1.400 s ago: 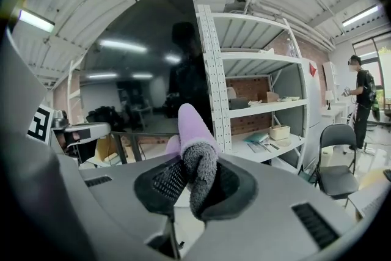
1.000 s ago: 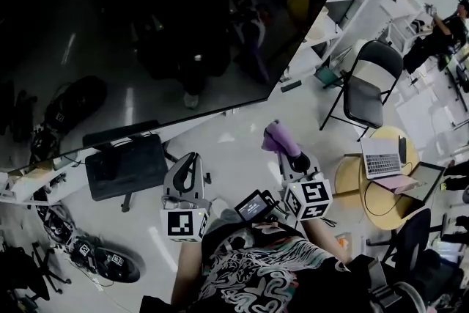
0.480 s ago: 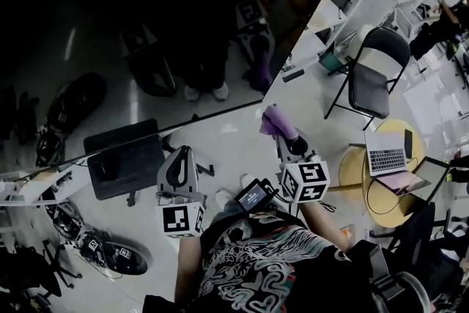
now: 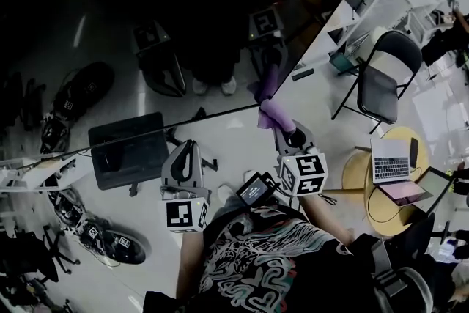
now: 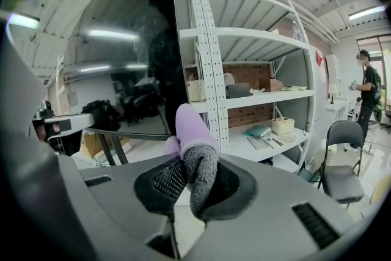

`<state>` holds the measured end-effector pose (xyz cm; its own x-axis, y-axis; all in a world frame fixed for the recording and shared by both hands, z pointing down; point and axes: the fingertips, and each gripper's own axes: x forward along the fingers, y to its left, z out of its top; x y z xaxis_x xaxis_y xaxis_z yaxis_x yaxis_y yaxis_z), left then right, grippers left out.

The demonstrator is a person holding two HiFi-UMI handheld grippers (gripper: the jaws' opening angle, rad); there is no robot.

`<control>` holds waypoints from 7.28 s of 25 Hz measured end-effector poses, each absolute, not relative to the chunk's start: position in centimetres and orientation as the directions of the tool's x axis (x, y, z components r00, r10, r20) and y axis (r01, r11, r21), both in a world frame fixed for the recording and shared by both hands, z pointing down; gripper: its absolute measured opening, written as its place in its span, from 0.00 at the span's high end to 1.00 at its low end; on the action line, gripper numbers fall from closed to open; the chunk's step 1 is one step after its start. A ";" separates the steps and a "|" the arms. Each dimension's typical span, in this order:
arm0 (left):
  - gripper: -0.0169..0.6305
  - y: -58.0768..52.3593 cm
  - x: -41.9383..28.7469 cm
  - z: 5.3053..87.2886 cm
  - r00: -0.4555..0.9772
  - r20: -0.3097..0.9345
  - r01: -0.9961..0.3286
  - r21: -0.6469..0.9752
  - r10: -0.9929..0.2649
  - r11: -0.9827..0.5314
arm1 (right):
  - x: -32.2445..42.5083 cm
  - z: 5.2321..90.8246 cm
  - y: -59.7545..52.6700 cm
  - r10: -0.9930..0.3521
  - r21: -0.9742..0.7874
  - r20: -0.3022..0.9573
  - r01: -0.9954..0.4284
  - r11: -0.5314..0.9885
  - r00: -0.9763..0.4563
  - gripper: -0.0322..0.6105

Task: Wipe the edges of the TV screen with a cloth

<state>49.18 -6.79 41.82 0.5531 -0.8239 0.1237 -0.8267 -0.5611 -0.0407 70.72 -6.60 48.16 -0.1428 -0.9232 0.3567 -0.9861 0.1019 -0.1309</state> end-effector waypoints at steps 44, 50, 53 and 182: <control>0.92 -9.9 48.8 41.8 0.463 0.171 -0.875 -0.067 -0.870 -0.479 | 66.2 45.4 -10.9 -0.876 0.001 0.280 -0.912 0.410 -0.393 0.81; 0.92 -9.9 49.4 42.3 0.445 0.181 -0.883 -0.074 -0.877 -0.463 | 66.0 45.7 -11.1 -0.857 -0.010 0.274 -0.893 0.451 -0.436 0.81; 0.92 -9.8 49.5 42.5 0.429 0.184 -0.889 -0.084 -0.884 -0.449 | 66.0 45.8 -11.0 -0.843 -0.009 0.272 -0.877 0.480 -0.464 0.81; 0.92 -2.8 4.1 47.2 -0.046 0.170 -0.999 0.021 -0.984 0.051 | 26.8 48.5 -14.9 -0.763 -0.029 0.332 -0.814 0.580 -0.555 0.81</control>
<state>4.14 -2.80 47.25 -0.0463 -0.9844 0.1699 -0.9985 0.0506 0.0207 26.79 -14.90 48.53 -0.5547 -0.7628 0.3324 -0.8143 0.5798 -0.0285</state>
